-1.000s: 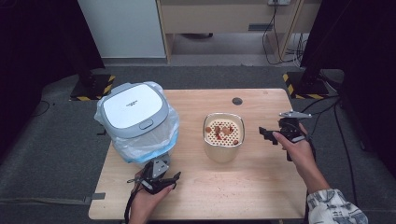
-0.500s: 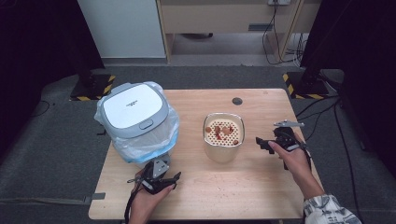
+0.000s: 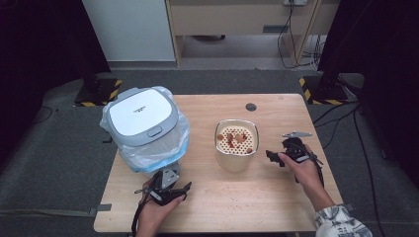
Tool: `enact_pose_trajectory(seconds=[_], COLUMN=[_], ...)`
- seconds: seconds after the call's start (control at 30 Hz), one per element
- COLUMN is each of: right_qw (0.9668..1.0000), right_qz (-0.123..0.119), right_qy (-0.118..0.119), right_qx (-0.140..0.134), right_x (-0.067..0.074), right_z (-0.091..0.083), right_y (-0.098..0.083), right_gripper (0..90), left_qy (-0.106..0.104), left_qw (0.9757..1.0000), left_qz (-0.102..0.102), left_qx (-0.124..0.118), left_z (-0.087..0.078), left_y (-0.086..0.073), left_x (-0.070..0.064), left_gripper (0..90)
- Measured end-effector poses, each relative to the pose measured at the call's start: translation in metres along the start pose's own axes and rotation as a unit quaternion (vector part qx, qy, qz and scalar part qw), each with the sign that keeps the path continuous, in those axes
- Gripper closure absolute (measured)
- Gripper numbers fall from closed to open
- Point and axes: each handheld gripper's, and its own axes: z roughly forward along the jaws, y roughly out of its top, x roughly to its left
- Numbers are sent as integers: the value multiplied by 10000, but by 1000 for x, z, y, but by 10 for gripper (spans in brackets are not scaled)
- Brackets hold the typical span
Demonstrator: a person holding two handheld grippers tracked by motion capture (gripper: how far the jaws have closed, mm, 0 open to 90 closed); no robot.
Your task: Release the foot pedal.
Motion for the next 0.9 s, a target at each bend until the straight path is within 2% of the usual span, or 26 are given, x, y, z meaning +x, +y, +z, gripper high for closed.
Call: enact_pose_trajectory(seconds=[0.3,0.57,0.73,0.9], right_qw=[9997,9994,9987,9979], right_qz=[169,151,-30,32], right_qy=[-142,-266,-504,-645], right_qx=[54,144,116,-84], right_x=[-2,1,9,20], right_z=[9,23,27,31], right_y=[-1,-12,-14,-19], right_gripper=[63,63,57,8], left_qy=[-9,-22,-24,-27], left_qw=[10000,10000,10000,10000], left_qz=[-1,3,6,6], left_qx=[-1,-1,4,11], left_z=[0,0,1,1], left_y=[0,0,0,0], left_x=[0,0,0,-1], left_gripper=[283,283,283,283])
